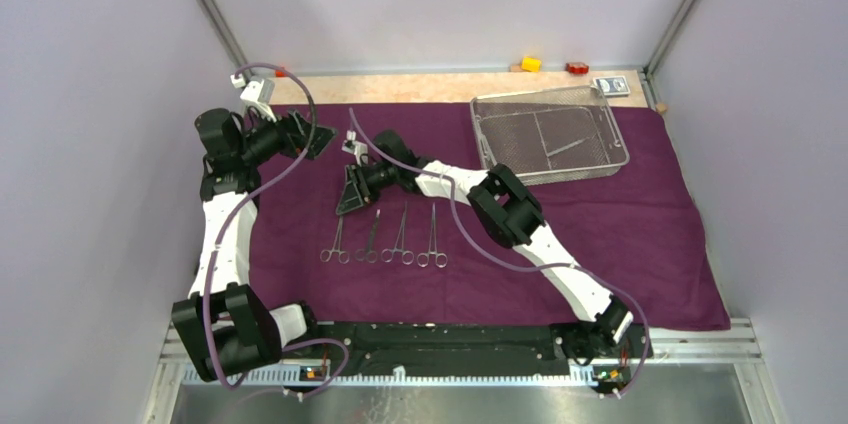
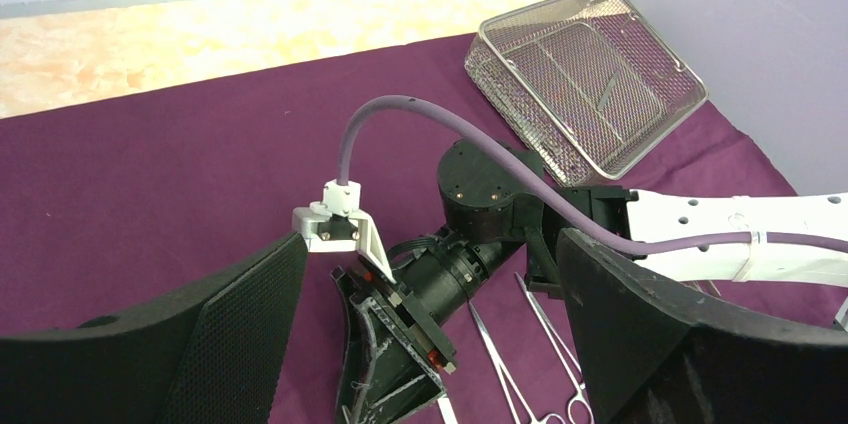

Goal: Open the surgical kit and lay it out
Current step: Place the medical item in the surgical kit.

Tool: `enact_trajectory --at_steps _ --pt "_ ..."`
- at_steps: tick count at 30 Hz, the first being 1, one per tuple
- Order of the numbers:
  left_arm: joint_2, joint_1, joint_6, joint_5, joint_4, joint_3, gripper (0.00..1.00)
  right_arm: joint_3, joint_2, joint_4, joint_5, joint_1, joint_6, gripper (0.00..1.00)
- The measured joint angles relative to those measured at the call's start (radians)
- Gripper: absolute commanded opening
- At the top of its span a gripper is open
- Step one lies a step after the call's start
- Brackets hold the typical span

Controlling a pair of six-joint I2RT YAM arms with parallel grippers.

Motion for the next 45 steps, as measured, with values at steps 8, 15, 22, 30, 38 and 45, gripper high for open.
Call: enact_trajectory --at_steps 8,15,22,30,38,45 --pt "0.0 0.0 0.0 0.001 0.0 0.0 0.99 0.02 -0.01 -0.063 0.019 0.0 -0.058 0.35" --pt "0.0 0.0 -0.001 0.001 0.0 0.0 0.99 0.033 -0.018 -0.108 0.04 0.0 -0.099 0.35" --pt "-0.005 0.0 -0.003 -0.001 0.0 0.005 0.99 0.052 -0.023 -0.14 0.048 -0.007 -0.123 0.36" --pt "-0.019 0.001 -0.005 -0.036 0.005 0.059 0.99 0.052 -0.055 -0.171 0.052 -0.039 -0.14 0.39" --pt "-0.026 0.006 -0.035 -0.121 0.01 0.093 0.99 0.034 -0.137 -0.235 0.082 -0.103 -0.217 0.41" --pt "-0.026 0.005 -0.024 -0.032 0.089 0.092 0.99 -0.173 -0.395 -0.291 0.16 -0.213 -0.396 0.45"
